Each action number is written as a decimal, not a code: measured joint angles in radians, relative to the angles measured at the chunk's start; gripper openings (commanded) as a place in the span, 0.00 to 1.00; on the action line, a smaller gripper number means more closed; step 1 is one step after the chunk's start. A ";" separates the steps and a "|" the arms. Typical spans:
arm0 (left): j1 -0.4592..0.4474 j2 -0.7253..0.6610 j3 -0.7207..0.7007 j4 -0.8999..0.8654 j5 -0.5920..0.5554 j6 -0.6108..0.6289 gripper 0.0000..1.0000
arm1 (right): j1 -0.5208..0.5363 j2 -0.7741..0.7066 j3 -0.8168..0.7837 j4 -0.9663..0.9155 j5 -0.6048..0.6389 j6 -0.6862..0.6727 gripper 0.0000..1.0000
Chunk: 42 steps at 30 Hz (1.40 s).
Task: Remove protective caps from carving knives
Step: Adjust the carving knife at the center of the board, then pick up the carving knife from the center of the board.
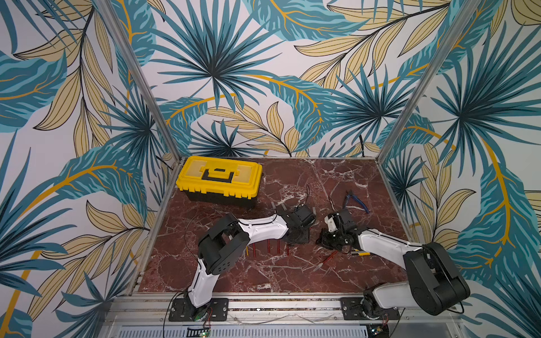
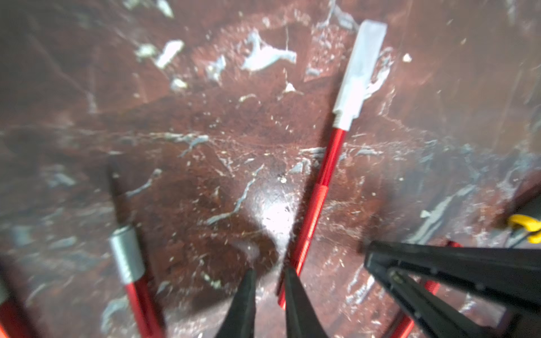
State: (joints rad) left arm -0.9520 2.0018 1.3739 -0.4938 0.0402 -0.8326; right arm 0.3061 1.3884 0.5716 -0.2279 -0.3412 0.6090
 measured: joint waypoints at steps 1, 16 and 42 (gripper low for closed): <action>-0.001 -0.005 0.008 -0.002 -0.002 0.009 0.33 | -0.016 -0.011 0.000 -0.009 -0.007 -0.002 0.06; -0.027 0.082 0.234 -0.073 -0.061 0.159 0.42 | -0.196 -0.085 -0.001 -0.050 -0.165 -0.022 0.14; -0.026 0.270 0.411 -0.203 -0.138 0.216 0.06 | -0.204 -0.045 -0.017 0.029 -0.248 -0.003 0.16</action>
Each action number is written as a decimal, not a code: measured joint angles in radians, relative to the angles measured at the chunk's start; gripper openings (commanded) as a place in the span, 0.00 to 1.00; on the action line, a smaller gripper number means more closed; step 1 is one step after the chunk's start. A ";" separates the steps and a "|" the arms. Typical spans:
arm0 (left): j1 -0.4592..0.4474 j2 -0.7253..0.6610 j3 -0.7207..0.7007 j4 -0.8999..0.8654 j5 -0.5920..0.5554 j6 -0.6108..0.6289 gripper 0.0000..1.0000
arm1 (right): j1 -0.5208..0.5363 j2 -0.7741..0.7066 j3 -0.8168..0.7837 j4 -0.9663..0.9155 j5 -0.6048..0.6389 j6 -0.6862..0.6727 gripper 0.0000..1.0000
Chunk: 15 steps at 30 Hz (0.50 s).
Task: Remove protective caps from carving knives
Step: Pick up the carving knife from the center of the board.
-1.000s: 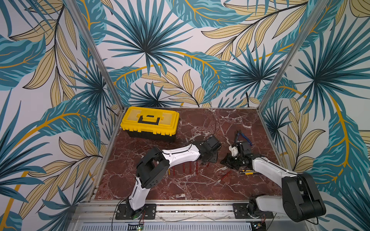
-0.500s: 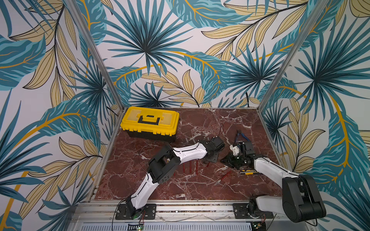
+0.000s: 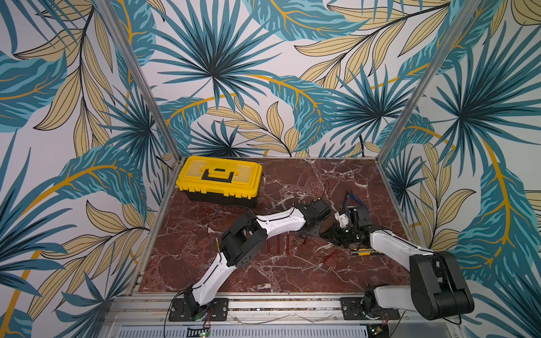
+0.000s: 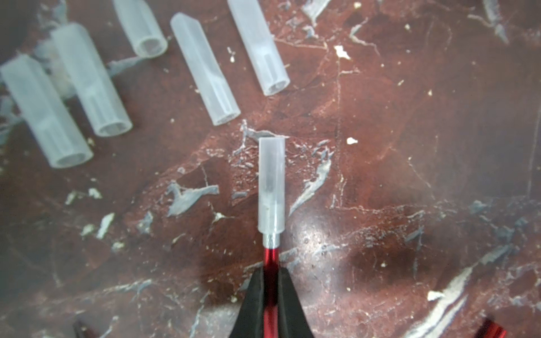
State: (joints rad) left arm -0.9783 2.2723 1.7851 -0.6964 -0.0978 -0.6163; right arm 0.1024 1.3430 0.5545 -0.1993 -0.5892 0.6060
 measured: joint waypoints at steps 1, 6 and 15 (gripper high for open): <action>0.000 0.000 0.000 0.000 0.001 -0.001 0.05 | 0.000 -0.004 0.000 0.000 0.002 0.000 0.16; -0.004 0.000 -0.001 0.000 0.001 -0.006 0.01 | 0.000 -0.031 0.000 -0.024 0.015 -0.001 0.17; -0.049 -0.063 -0.066 -0.011 0.027 -0.022 0.00 | -0.002 -0.113 0.000 -0.095 0.037 -0.021 0.38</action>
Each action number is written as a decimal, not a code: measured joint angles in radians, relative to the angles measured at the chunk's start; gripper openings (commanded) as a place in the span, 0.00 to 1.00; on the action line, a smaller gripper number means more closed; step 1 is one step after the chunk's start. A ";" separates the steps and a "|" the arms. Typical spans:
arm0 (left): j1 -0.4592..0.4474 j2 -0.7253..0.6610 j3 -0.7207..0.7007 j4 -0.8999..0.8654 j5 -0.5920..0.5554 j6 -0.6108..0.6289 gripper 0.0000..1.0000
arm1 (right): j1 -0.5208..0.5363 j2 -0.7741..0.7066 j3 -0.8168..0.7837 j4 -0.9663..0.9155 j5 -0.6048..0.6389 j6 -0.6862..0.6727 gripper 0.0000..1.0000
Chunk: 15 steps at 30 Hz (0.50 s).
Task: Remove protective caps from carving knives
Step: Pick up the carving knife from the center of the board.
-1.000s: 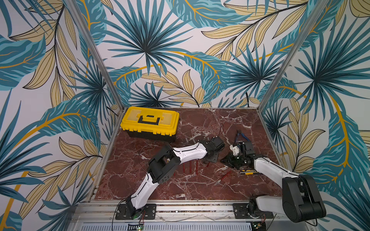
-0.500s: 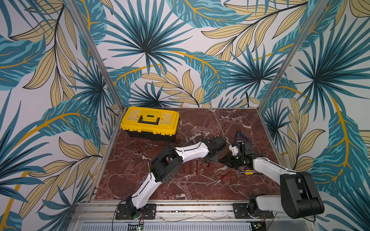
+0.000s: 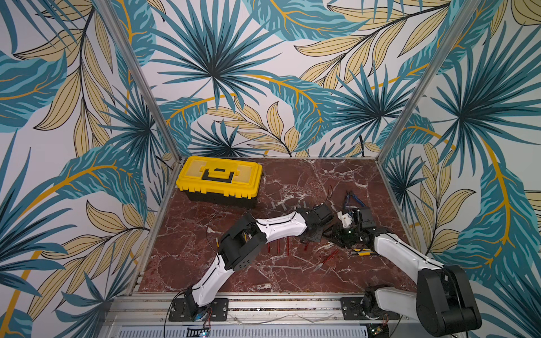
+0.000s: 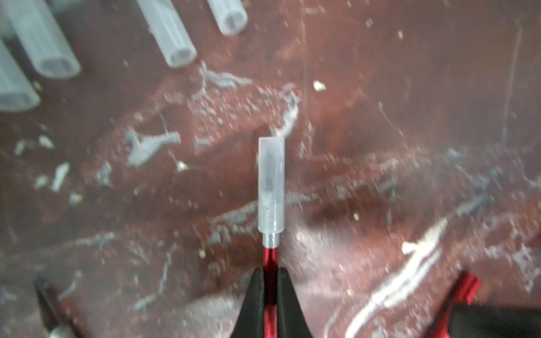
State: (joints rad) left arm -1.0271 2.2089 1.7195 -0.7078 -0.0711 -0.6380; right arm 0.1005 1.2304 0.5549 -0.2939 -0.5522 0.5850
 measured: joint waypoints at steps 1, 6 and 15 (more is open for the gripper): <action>-0.003 -0.015 -0.009 -0.002 0.008 -0.002 0.00 | 0.000 -0.007 0.000 -0.006 0.001 -0.002 0.38; -0.012 -0.124 -0.066 0.010 0.036 -0.022 0.00 | 0.000 -0.055 0.000 -0.035 -0.002 -0.003 0.44; -0.011 -0.239 -0.147 0.056 0.068 -0.059 0.00 | -0.001 -0.075 0.007 -0.031 -0.058 0.027 0.55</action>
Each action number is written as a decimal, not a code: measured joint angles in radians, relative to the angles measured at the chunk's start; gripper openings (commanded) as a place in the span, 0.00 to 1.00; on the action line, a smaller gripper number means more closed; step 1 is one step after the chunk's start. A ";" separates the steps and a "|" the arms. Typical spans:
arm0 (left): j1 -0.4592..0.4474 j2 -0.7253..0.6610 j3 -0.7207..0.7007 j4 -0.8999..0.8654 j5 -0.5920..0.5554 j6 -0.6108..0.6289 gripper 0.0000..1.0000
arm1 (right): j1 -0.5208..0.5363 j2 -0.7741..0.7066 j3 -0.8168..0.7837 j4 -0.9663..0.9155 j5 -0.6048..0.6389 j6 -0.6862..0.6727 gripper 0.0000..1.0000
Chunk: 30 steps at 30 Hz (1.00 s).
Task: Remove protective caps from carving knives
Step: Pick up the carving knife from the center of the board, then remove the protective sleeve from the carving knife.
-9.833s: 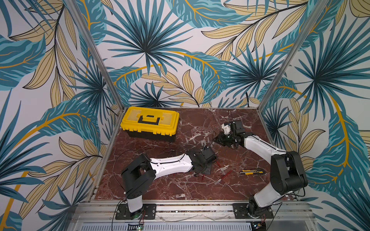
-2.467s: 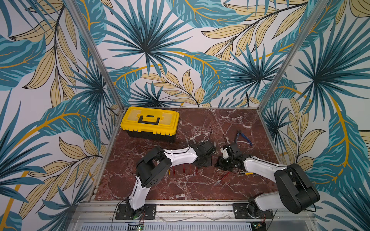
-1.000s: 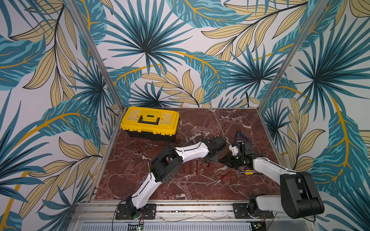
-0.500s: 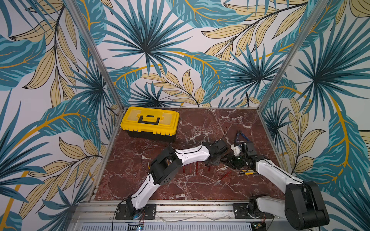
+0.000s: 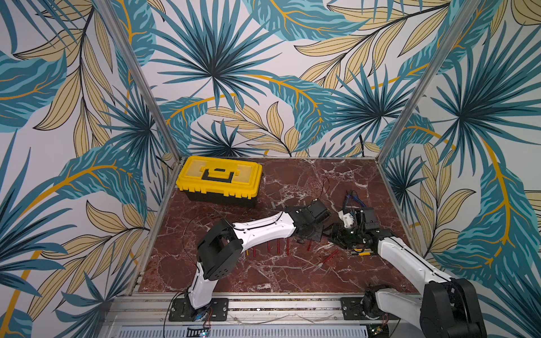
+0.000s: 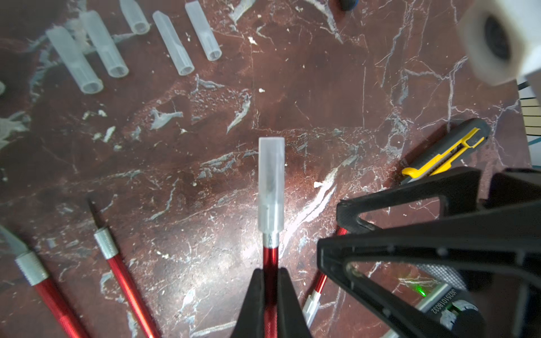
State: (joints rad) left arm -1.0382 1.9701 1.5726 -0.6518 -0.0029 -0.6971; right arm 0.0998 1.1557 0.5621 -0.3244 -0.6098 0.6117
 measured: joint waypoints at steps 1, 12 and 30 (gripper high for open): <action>0.000 -0.004 -0.009 0.003 0.002 -0.003 0.00 | 0.000 0.000 0.002 0.007 -0.007 0.006 0.55; 0.000 -0.025 -0.037 0.012 0.011 -0.018 0.00 | 0.000 0.016 0.043 0.109 -0.062 0.078 0.47; -0.001 -0.042 -0.037 0.017 0.026 -0.018 0.00 | 0.046 0.184 0.073 0.248 -0.098 0.147 0.17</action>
State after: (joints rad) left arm -1.0393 1.9285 1.5356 -0.6350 0.0231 -0.7151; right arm 0.1459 1.3396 0.6350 -0.0761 -0.7074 0.7586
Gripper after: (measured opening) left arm 0.087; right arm 0.224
